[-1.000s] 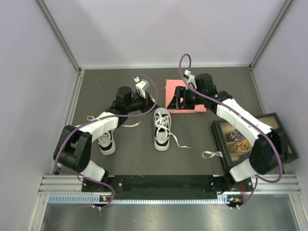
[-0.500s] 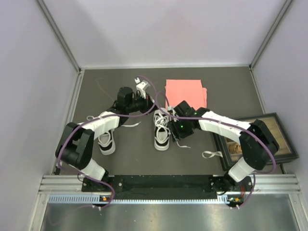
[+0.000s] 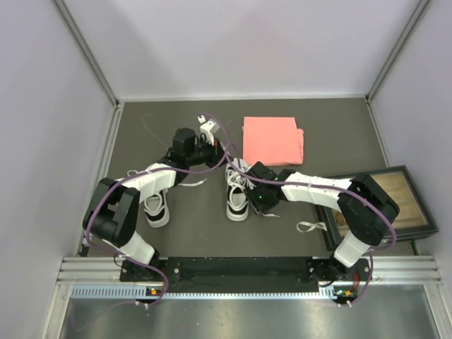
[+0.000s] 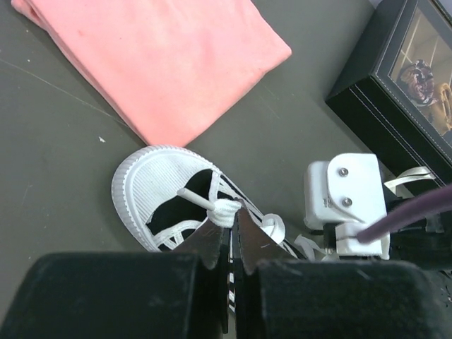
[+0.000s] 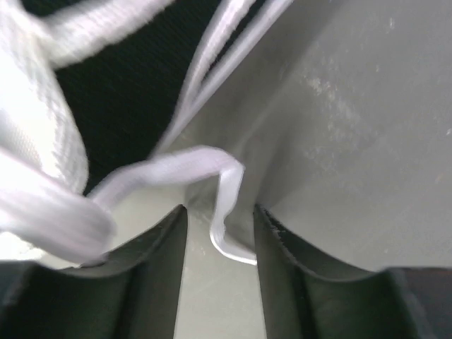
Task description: Tie the shoes
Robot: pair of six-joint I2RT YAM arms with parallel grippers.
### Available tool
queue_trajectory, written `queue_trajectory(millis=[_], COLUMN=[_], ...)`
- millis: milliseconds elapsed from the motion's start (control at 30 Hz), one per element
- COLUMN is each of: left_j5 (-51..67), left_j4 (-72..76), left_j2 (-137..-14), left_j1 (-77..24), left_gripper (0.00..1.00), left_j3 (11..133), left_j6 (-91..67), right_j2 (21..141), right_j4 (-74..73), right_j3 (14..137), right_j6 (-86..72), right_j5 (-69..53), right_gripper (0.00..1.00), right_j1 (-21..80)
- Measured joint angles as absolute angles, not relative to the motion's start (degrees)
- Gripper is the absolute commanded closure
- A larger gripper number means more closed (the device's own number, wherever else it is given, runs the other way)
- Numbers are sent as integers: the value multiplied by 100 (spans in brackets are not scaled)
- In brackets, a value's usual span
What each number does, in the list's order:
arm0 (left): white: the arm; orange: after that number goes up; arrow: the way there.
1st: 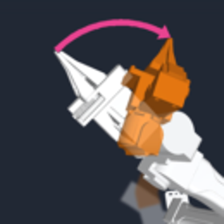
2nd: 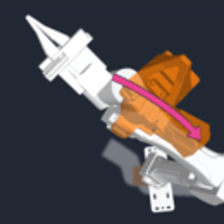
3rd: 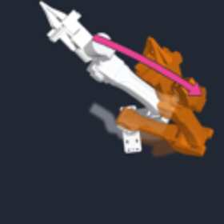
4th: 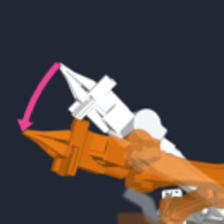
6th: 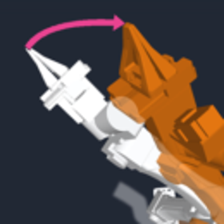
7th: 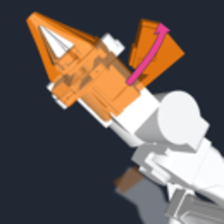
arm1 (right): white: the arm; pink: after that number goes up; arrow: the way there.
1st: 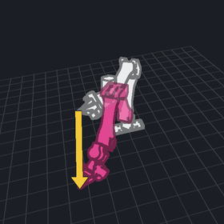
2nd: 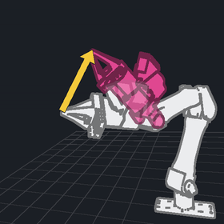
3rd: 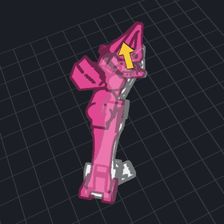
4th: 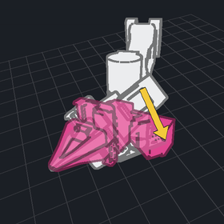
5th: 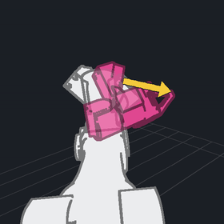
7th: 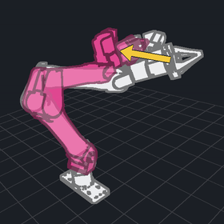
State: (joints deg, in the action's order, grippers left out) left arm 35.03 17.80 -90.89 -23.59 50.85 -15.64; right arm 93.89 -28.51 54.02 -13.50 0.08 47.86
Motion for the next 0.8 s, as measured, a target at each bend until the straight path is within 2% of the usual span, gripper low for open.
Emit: queue_trajectory(millis=[33, 67, 100, 333, 500, 667, 800], left_j5=[3503, 3503, 3503, 3459, 3365, 3179, 2943], left_j4=[1776, 1761, 1747, 1531, 1267, 1096, 982], left_j2=[-9096, -9105, -9109, -9100, -8982, -8820, -8615], left_j1=[-2359, -2357, -2353, -2331, -2259, -2145, -2060], left_gripper=[100, 100, 100, 100, 100, 100, 100], left_j3=[5085, 5085, 5085, 5085, 5085, 5085, 5085], left_j6=[-1564, -1577, -1579, -1544, -1507, -1507, -1507], right_j2=[9417, 9450, 9474, 9321, 8460, 7553, 7273], right_j4=[-2842, -2842, -2851, -3181, -3638, -3933, -4060], right_j3=[5430, 5459, 5483, 5492, 5502, 5673, 5824], right_j6=[-1354, -1365, -1380, -1645, -1776, -2078, -2270], right_j5=[115, 233, 338, 1011, 1590, 2202, 2534], right_gripper=[74, 91, 100, 100, 100, 100, 100], right_j1=[4847, 4906, 4954, 5015, 4880, 4169, 3479])
